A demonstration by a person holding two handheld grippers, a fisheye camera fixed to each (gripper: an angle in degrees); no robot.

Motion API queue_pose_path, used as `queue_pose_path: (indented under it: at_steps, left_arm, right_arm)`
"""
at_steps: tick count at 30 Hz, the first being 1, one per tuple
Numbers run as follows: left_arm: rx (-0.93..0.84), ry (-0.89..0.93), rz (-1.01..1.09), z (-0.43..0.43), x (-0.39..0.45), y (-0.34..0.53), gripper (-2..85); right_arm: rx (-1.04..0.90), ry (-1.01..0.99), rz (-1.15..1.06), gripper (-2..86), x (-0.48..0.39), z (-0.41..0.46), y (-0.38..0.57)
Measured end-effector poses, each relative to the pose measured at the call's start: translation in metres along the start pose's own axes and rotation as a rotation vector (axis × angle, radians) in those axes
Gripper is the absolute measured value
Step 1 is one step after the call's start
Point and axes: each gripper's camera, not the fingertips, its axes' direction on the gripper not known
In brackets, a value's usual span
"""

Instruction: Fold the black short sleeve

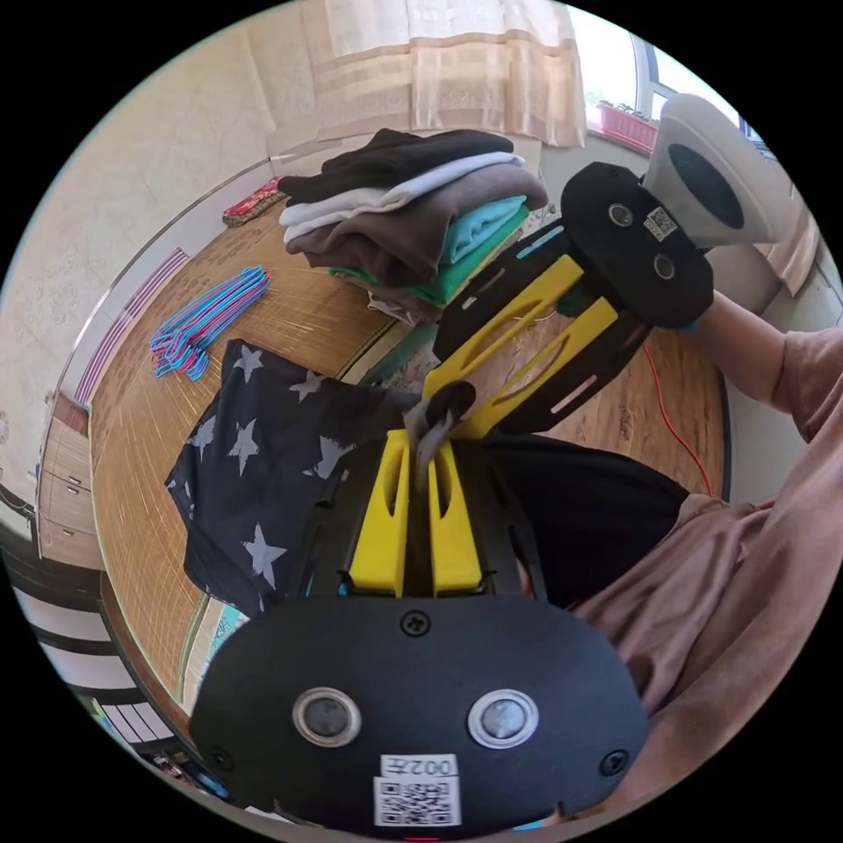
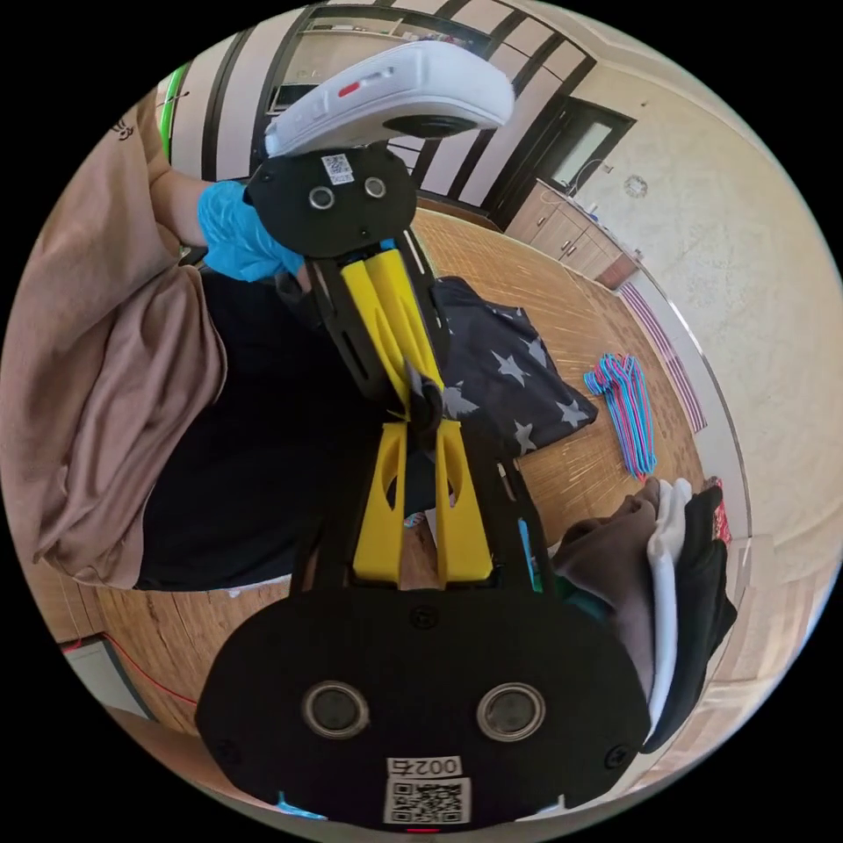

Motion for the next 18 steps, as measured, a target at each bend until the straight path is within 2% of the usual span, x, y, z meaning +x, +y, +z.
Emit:
queue_pose_path:
  at_steps: [6,13,18]
  left_arm:
    - [-0.040,0.014,0.014,0.003,0.006,0.001,0.7]
    - [-0.098,-0.078,-0.048,0.006,0.011,0.016,10.1]
    - [-0.154,-0.172,-0.141,0.014,0.004,0.037,10.6]
  right_arm:
    - [-0.009,0.014,-0.056,-0.6,0.002,-0.004,-0.004]
    - [0.069,0.000,0.067,-0.9,0.016,-0.011,-0.003]
    - [0.114,0.006,0.148,-0.9,0.028,-0.020,-0.002]
